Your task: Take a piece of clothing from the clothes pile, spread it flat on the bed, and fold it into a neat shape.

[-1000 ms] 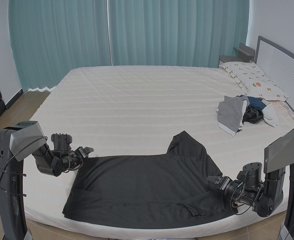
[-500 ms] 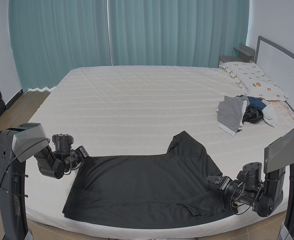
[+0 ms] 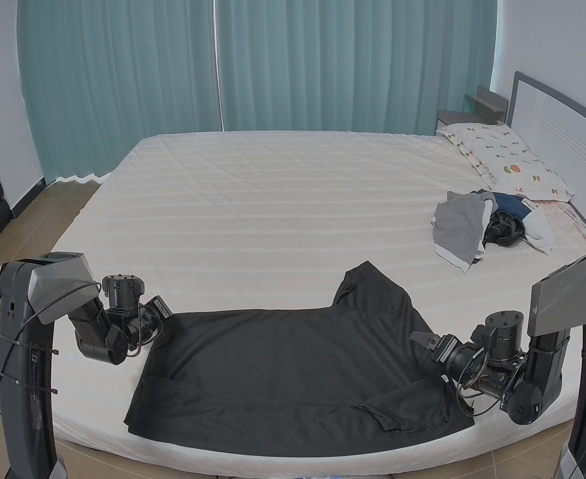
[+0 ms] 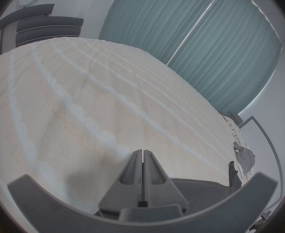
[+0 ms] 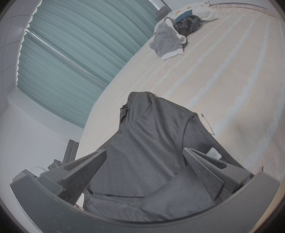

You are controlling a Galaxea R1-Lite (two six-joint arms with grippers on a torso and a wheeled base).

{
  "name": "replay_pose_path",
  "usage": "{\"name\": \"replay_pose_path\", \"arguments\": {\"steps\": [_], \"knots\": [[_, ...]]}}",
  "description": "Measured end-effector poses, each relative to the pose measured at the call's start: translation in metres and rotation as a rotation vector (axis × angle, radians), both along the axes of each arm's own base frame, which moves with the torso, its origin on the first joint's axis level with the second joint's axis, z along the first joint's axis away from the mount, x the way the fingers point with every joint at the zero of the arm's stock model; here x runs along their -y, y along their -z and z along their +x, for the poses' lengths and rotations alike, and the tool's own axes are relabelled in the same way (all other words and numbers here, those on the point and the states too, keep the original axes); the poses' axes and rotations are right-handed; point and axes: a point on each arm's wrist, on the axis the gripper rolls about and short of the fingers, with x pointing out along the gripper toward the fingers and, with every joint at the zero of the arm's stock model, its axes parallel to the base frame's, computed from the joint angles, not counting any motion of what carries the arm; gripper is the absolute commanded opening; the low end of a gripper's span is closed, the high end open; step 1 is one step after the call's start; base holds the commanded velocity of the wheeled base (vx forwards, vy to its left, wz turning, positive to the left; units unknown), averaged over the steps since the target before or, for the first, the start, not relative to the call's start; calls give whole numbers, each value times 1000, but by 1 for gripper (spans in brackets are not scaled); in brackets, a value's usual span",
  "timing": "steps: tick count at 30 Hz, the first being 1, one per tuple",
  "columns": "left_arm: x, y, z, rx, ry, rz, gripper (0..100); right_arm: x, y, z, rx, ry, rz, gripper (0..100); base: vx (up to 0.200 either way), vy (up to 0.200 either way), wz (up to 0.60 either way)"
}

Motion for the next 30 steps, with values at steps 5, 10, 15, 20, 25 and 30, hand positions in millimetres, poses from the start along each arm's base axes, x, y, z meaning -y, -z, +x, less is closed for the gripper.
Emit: {"name": "replay_pose_path", "arguments": {"steps": [5, 10, 15, 20, 25, 30], "knots": [[-1, 1, -1, -4, -4, -3, 0, -1, -4, 16, 83, -36, -62, 100, 0, 0, 0], [-1, 1, 0, -4, -11, -19, 0, -4, -3, 38, 129, -48, -108, 100, 0, 0, 0], [-2, 1, 0, -2, -19, -35, 0, -8, 2, 68, 117, -63, -149, 100, 0, 0, 0], [-2, 1, 0, -2, -22, -42, 0, -12, 0, 103, 119, -69, -171, 100, 0, 0, 0], [-3, 1, 0, -4, -24, -45, 0, -11, -2, 139, 128, -66, -194, 100, 0, 0, 0], [-3, 2, -1, -6, -24, -46, 0, -13, 3, 169, 126, -61, -213, 100, 0, 0, 0]]}}
